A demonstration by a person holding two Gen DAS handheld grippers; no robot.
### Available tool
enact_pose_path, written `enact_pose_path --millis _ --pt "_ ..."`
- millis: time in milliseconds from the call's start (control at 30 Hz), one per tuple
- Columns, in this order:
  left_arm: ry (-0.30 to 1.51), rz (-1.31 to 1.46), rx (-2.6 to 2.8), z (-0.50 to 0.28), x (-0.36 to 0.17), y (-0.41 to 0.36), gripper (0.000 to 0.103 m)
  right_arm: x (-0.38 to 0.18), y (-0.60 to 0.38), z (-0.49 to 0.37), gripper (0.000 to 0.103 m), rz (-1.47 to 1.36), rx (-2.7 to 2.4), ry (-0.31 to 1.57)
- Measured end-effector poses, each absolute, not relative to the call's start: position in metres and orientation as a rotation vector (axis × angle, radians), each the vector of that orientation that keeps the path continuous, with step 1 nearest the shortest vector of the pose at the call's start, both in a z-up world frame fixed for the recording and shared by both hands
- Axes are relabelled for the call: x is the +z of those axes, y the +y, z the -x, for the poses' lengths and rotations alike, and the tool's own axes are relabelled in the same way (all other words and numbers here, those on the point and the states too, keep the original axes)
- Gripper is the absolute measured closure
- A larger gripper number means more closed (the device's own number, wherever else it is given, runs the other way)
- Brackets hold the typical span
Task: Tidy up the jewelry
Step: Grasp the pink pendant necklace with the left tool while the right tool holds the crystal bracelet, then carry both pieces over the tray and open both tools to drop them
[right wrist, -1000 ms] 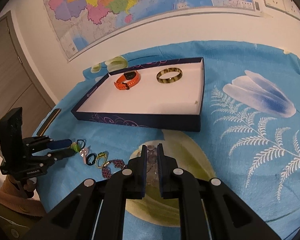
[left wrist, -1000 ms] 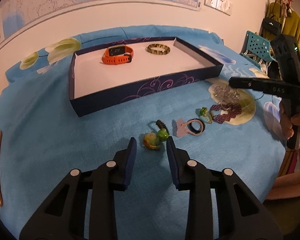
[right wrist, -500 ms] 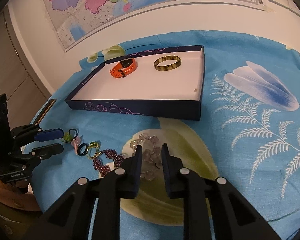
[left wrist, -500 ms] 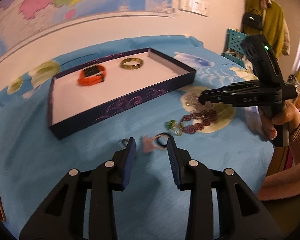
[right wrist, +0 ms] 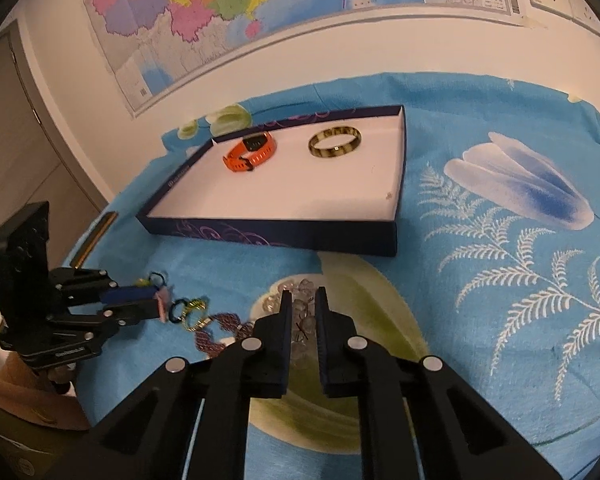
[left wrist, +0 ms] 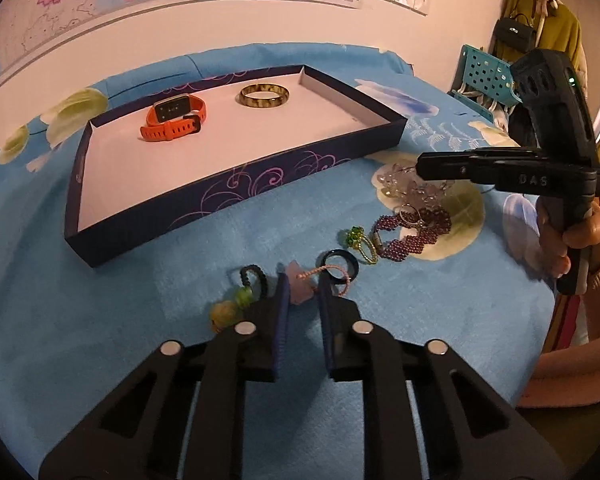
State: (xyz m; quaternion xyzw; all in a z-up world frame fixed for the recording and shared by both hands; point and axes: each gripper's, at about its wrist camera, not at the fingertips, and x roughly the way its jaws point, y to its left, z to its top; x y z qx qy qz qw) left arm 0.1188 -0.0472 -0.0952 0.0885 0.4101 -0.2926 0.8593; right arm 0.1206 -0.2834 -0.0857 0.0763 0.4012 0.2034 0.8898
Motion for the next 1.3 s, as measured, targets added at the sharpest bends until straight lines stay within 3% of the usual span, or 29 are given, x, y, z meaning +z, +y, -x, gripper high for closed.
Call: enact_pose_path --millis 767,1300 --pt "0.747 -0.061 -0.580 -0.144 -0.042 -0.022 0.092 -0.012 -0.267 -0.134 0.093 -0.125 0.474 0.655" --pt "0.772 -0.091 -0.479 -0.222 -0.044 -0.022 0.092 -0.020 -0.247 -0.217 0.093 -0.169 0.485 0.688"
